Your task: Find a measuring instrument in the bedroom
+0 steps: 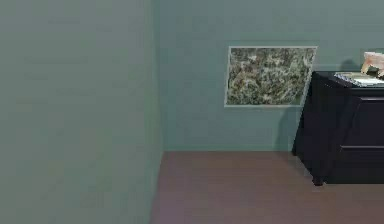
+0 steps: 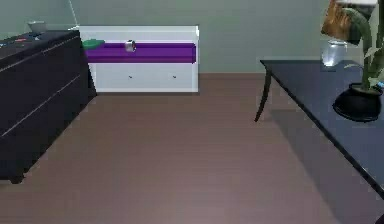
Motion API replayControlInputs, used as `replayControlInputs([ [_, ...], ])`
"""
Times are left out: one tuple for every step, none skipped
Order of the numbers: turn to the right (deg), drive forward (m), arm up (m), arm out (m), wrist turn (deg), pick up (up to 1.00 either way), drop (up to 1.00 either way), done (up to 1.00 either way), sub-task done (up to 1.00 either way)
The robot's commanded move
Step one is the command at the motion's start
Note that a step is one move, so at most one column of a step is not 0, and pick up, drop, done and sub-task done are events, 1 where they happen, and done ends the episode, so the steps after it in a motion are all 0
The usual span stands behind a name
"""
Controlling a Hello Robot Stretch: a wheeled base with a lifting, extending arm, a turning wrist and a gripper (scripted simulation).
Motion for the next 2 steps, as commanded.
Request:
replayControlInputs([
  [45.0,0.0,0.0,0.0,0.0,0.0,0.0,0.0,0.0],
  [45.0,0.0,0.0,0.0,0.0,0.0,0.0,0.0,0.0],
])
